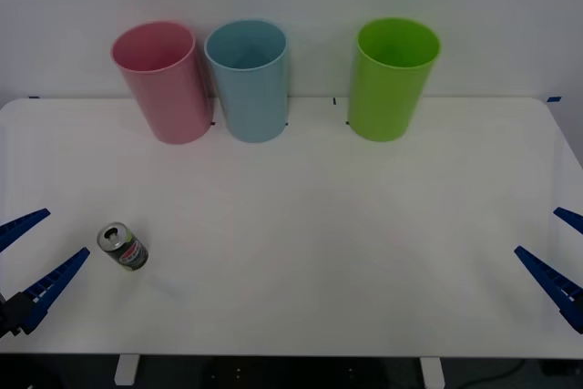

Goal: Grasp the object on the table and drop it into the matching bin: aluminum can to the light blue bin, PET bottle to the pink bin.

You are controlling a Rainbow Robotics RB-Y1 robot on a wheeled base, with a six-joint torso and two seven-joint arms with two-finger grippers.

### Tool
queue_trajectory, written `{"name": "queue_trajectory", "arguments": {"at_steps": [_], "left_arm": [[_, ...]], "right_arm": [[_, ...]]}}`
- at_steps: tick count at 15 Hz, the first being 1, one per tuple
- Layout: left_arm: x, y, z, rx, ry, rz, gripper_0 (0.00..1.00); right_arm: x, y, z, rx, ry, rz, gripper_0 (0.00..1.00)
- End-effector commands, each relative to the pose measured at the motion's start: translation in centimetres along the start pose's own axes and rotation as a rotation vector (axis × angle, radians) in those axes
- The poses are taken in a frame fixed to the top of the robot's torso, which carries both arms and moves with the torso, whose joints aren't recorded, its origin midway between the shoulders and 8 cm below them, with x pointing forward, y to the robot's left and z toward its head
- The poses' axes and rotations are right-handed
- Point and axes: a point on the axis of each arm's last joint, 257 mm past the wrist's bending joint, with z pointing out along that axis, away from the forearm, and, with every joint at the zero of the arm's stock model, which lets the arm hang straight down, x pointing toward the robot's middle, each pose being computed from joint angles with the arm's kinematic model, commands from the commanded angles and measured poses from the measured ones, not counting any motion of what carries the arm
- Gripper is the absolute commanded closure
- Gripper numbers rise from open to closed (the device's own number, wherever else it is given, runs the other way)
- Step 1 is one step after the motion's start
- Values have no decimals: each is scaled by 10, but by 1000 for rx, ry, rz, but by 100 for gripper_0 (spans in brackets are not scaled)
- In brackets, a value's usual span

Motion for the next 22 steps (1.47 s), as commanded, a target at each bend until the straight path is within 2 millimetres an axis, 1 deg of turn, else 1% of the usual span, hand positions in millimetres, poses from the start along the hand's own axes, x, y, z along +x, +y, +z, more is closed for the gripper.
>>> {"name": "queue_trajectory", "arguments": {"at_steps": [1,2,5,7,11,12,15,17,20,22], "left_arm": [[0,0,0,0,0,0,0],[8,-1,-3,-16,-4,-27,0],[4,-4,-3,-17,-15,-28,0],[5,-4,-7,-26,-16,-35,0],[16,-1,-31,-69,19,-36,0],[21,0,-39,-88,35,-38,0],[30,1,-54,-114,75,-22,0],[33,2,-61,-125,91,-5,0],[45,5,-74,-150,148,58,0],[58,8,-82,-168,202,80,0]], "right_arm": [[0,0,0,0,0,0,0],[0,0,0,0,0,0,0],[0,0,0,0,0,0,0],[0,0,0,0,0,0,0],[0,0,0,0,0,0,0],[0,0,0,0,0,0,0],[0,0,0,0,0,0,0],[0,0,0,0,0,0,0],[0,0,0,0,0,0,0],[0,0,0,0,0,0,0]]}}
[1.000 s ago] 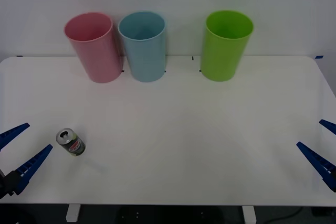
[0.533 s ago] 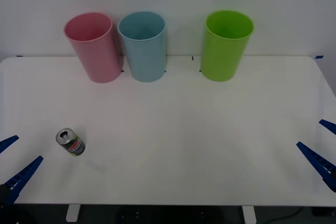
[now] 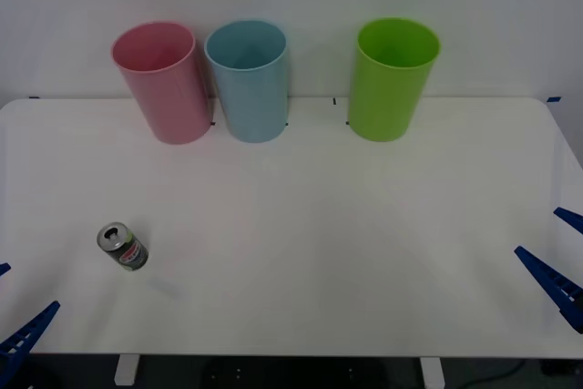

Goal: Grasp the object on the table and drop it into the matching bin: aluminum can to the light blue bin, PET bottle to the pink bin.

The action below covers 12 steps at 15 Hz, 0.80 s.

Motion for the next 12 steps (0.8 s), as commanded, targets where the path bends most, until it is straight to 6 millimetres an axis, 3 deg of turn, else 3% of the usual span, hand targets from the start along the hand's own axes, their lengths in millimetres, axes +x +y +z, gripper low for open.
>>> {"name": "queue_trajectory", "arguments": {"at_steps": [1,6,12], "left_arm": [[19,5,-7,-26,67,29,0],[49,21,-4,-70,81,-54,0],[59,14,24,-96,23,-119,0]], "right_arm": [[0,0,0,0,0,0,0],[0,0,0,0,0,0,0],[0,0,0,0,0,0,0]]}}
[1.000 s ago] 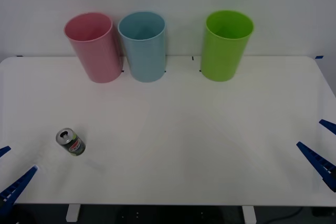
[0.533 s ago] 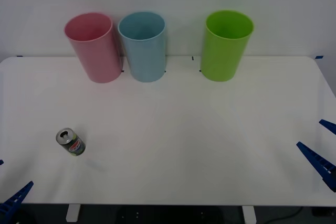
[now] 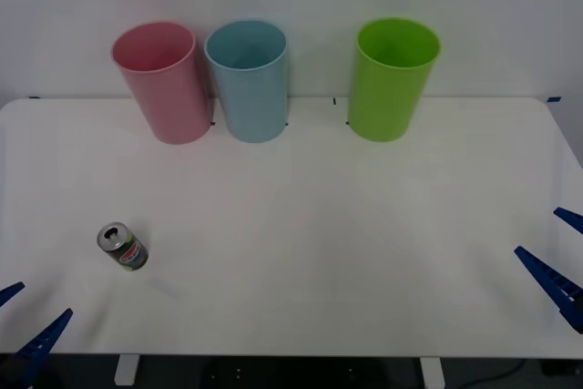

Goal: Grasp the object on the table and drop it into the matching bin: aluminum can to the light blue bin, PET bottle to the pink bin.

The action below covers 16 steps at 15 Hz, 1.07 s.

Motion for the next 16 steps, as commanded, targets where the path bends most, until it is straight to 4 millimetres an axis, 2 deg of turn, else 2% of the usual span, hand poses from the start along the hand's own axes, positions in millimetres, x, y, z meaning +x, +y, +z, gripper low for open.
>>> {"name": "queue_trajectory", "arguments": {"at_steps": [1,7,16], "left_arm": [[3,-5,16,-18,-25,-11,0],[7,6,46,-87,-24,0,0],[20,7,94,-86,5,5,0]], "right_arm": [[0,0,0,0,0,0,0],[0,0,0,0,0,0,0],[0,0,0,0,0,0,0]]}}
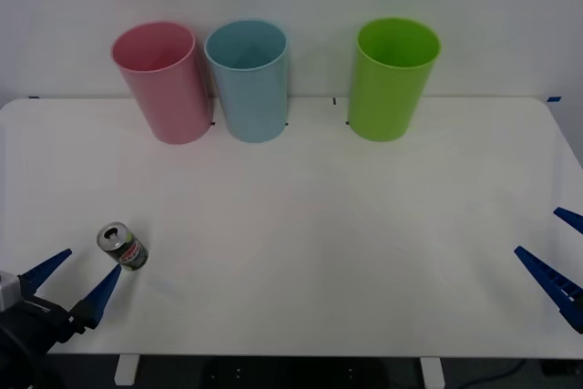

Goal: Grasp the object on the table and drop it into the matching bin: aluminum can to the light blue bin, PET bottle to the pink bin.

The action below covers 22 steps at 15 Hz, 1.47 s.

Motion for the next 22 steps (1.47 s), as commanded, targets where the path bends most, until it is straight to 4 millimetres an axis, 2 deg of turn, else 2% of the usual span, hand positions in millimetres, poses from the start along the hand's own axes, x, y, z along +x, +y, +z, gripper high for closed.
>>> {"name": "queue_trajectory", "arguments": {"at_steps": [1,11,15,22], "left_arm": [[6,-1,11,9,12,3,0],[12,-20,53,18,-3,-3,0],[14,-23,74,30,-15,6,0],[14,-24,89,34,-17,-4,0]], "right_arm": [[0,0,0,0,0,0,0],[0,0,0,0,0,0,0],[0,0,0,0,0,0,0],[0,0,0,0,0,0,0]]}}
